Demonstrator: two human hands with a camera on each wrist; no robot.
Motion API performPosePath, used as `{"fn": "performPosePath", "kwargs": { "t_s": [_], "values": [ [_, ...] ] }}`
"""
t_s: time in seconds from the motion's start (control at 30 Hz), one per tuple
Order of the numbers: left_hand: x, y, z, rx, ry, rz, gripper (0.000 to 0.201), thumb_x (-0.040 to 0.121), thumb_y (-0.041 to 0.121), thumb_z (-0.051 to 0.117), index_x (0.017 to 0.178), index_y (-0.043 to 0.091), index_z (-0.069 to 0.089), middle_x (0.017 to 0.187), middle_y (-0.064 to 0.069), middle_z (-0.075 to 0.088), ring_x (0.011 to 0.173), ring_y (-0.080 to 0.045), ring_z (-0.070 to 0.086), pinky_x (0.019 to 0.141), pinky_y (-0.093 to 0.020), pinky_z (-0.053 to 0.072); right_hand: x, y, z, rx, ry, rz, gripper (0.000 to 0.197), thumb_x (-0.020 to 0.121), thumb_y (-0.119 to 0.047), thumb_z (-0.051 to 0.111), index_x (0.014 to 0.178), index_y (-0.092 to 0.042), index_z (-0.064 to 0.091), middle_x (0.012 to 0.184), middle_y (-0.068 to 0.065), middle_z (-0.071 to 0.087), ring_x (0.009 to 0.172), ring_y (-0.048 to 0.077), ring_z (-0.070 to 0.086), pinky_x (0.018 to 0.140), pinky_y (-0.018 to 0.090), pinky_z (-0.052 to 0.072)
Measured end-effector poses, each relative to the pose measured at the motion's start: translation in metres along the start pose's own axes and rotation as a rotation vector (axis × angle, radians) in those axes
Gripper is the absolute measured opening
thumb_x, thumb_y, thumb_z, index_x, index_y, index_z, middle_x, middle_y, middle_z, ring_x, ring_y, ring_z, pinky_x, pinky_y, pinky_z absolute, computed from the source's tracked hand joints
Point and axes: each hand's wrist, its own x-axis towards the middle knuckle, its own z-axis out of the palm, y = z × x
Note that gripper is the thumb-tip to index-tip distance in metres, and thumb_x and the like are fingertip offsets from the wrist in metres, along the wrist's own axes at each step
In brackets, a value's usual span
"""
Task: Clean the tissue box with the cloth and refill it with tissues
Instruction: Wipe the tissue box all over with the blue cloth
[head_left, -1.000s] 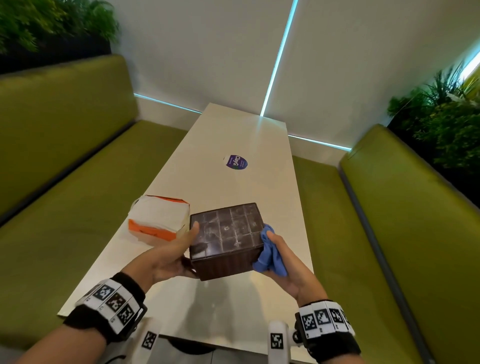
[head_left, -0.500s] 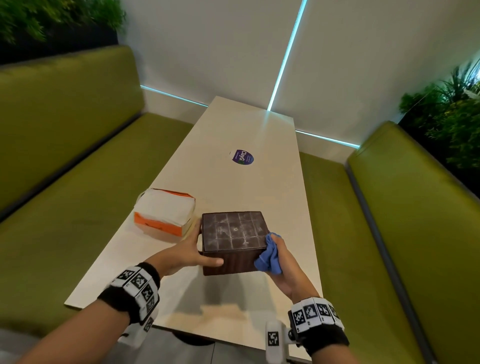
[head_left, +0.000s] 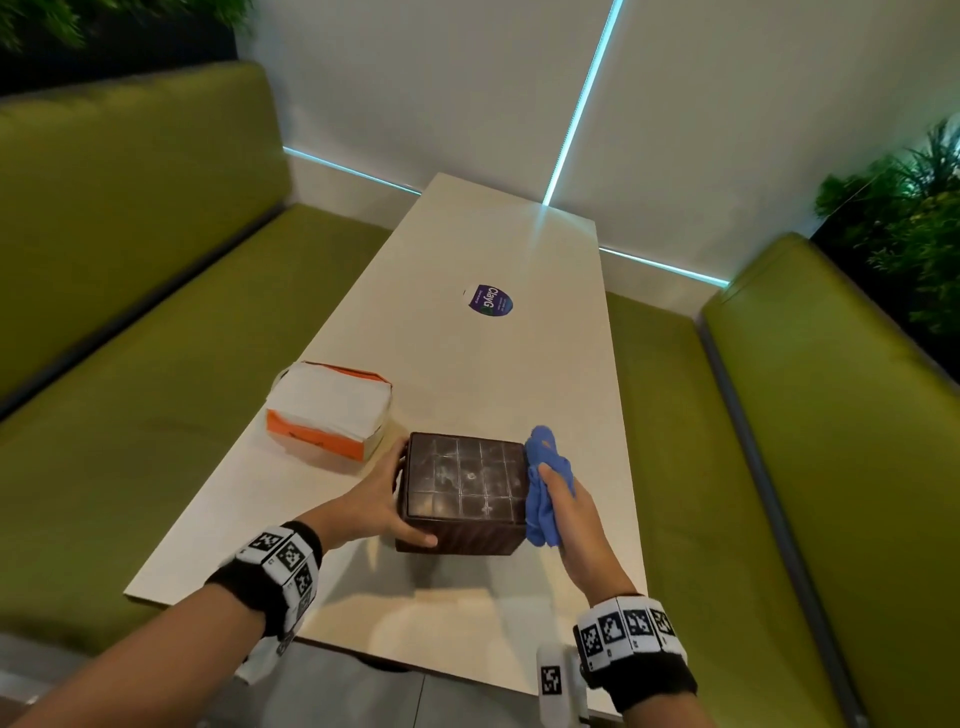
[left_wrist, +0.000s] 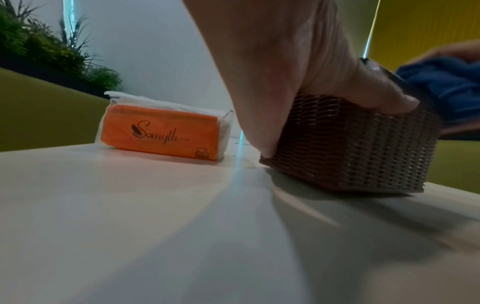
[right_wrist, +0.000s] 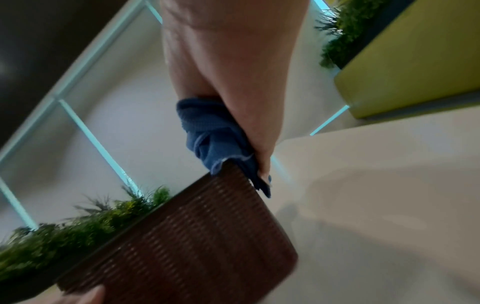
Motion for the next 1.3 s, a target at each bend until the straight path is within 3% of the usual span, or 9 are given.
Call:
{"fn": "performPosePath", "kwargs": {
  "t_s": [0.07,0.13,0.23,0.3,0.47,0.8,0.97,1.17,1.3],
  "values": [
    [0.002,-0.004,0.000,0.006,-0.018,0.009,0.130,0.047,0.021,0.100,0.145,0.042,0.018,0.144,0.019,0.037,0.136,0.000,0.037,0.115,-0.034,0.033,0.010,-0.002,0.003,-0.193,0.022,-0.108,0.036,0.089,-0.049,0.058,0.120,-0.031,0.059,0.065,0.002,0.052,0.059,0.017,0.048,0.058,0.032,0.047],
    [0.003,-0.007,0.000,0.013,-0.020,0.018,0.127,0.047,0.019,0.100,0.144,0.039,0.021,0.143,0.017,0.040,0.133,0.005,0.038,0.113,-0.032,0.035,0.019,0.002,0.008,-0.445,-0.040,-0.191,0.046,0.092,-0.053,0.052,0.137,-0.048,0.043,0.087,-0.011,0.057,0.096,0.017,0.060,0.096,0.038,0.045],
    [0.006,-0.009,-0.001,0.035,-0.002,0.046,0.123,0.047,0.015,0.100,0.144,0.033,0.025,0.141,0.014,0.043,0.129,0.011,0.041,0.109,-0.019,0.036,0.029,0.009,0.013,-0.774,-0.088,-0.215,0.054,0.092,-0.050,0.053,0.143,-0.040,0.037,0.152,-0.007,0.032,0.146,0.016,0.023,0.114,0.035,0.029],
    [0.008,-0.011,-0.001,0.049,0.013,0.053,0.123,0.048,0.013,0.099,0.144,0.031,0.025,0.141,0.014,0.043,0.129,0.013,0.039,0.108,-0.014,0.035,0.024,0.012,0.015,-0.923,-0.075,-0.241,0.056,0.093,-0.051,0.050,0.145,-0.037,0.033,0.160,-0.015,0.011,0.149,0.013,0.006,0.114,0.031,0.027],
    [0.010,-0.019,-0.004,0.088,0.028,0.052,0.129,0.044,0.027,0.100,0.148,0.029,0.024,0.144,0.011,0.043,0.138,-0.004,0.038,0.118,-0.038,0.032,-0.037,0.020,0.017,-1.106,-0.140,-0.246,0.060,0.095,-0.055,0.040,0.149,-0.041,0.017,0.159,-0.019,-0.004,0.146,0.008,-0.014,0.121,0.030,0.006],
    [0.023,-0.014,-0.010,0.131,0.052,0.082,0.124,0.042,0.020,0.100,0.144,0.021,0.030,0.139,0.003,0.049,0.134,-0.012,0.046,0.114,-0.042,0.038,0.019,0.013,0.068,-1.305,-0.008,-0.168,0.065,0.096,-0.056,0.032,0.152,-0.026,0.019,0.162,0.002,-0.004,0.149,0.030,-0.011,0.121,0.043,-0.002],
    [0.026,-0.016,-0.011,0.150,0.054,0.111,0.114,0.049,0.022,0.095,0.142,0.019,0.029,0.142,0.001,0.044,0.131,-0.001,0.044,0.110,-0.021,0.040,0.002,0.016,0.099,-1.289,-0.229,-0.334,0.062,0.095,-0.059,0.032,0.151,-0.035,0.018,0.162,-0.007,-0.002,0.148,0.014,-0.010,0.120,0.036,-0.003],
    [0.032,-0.028,-0.011,0.086,0.079,0.096,0.115,0.049,0.008,0.097,0.139,0.029,0.028,0.137,0.015,0.044,0.123,0.019,0.040,0.094,0.002,0.034,0.006,0.014,0.016,-1.229,0.012,-0.189,0.064,0.094,-0.062,0.024,0.152,-0.035,0.015,0.163,-0.005,0.002,0.150,0.021,0.004,0.121,0.039,0.006],
    [0.034,-0.030,-0.010,0.102,0.107,0.076,0.122,0.041,0.026,0.099,0.141,0.019,0.030,0.139,0.001,0.047,0.130,-0.002,0.047,0.109,-0.019,0.039,-0.025,0.020,0.066,-1.274,-0.092,-0.270,0.094,0.075,-0.080,-0.009,0.152,-0.031,0.017,0.162,-0.002,-0.002,0.149,0.022,-0.004,0.119,0.033,-0.003]
  ]
}}
